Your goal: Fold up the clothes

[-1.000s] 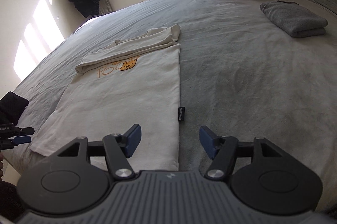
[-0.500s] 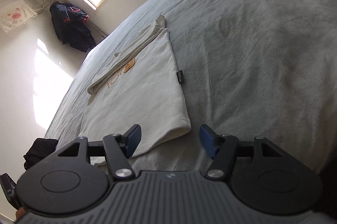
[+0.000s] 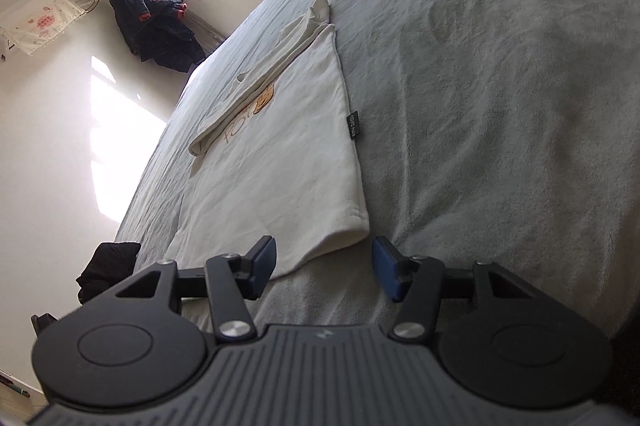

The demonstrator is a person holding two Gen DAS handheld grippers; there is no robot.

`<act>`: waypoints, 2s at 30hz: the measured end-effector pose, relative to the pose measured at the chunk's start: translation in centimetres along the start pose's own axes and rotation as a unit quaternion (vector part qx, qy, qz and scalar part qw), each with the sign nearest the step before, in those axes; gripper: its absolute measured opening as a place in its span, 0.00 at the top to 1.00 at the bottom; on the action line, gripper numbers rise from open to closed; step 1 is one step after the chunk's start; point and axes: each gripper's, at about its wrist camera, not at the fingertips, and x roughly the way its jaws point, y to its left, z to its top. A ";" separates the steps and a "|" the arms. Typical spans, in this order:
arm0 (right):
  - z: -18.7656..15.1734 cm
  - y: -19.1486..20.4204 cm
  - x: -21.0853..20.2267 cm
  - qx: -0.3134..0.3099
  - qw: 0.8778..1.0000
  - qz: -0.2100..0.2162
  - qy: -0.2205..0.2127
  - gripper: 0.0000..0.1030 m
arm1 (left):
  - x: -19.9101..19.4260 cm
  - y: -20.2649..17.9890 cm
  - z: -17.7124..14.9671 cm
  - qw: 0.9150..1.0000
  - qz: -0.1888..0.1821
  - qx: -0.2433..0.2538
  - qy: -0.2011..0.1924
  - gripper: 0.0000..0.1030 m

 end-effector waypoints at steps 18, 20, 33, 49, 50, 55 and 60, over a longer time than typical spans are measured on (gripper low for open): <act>2.5 0.4 1.8 0.005 0.995 0.035 0.089 0.90 | 1.5 0.0 2.2 0.995 -0.046 0.032 0.085 0.97; 3.0 0.2 1.7 0.013 0.995 0.045 0.089 0.92 | 1.4 0.1 2.5 0.995 -0.061 0.019 0.083 0.97; 9.2 2.0 3.4 0.016 0.996 0.068 0.057 0.92 | 3.9 -0.7 9.6 0.991 -0.095 -0.046 0.077 0.97; 12.8 1.7 12.4 0.007 0.998 -0.013 0.067 0.92 | 11.6 -1.1 14.1 0.995 0.019 -0.029 0.099 0.95; 12.8 1.5 12.2 0.013 0.998 -0.009 0.066 0.92 | 11.4 -1.0 14.1 0.995 0.018 -0.030 0.094 0.95; 12.9 1.0 10.4 0.018 0.999 -0.001 0.048 0.70 | 9.1 -1.9 13.9 0.998 0.027 0.023 0.042 0.72; 13.0 1.4 7.8 -0.039 0.999 -0.017 0.013 0.49 | 7.4 -2.4 13.7 0.995 0.049 0.083 0.013 0.61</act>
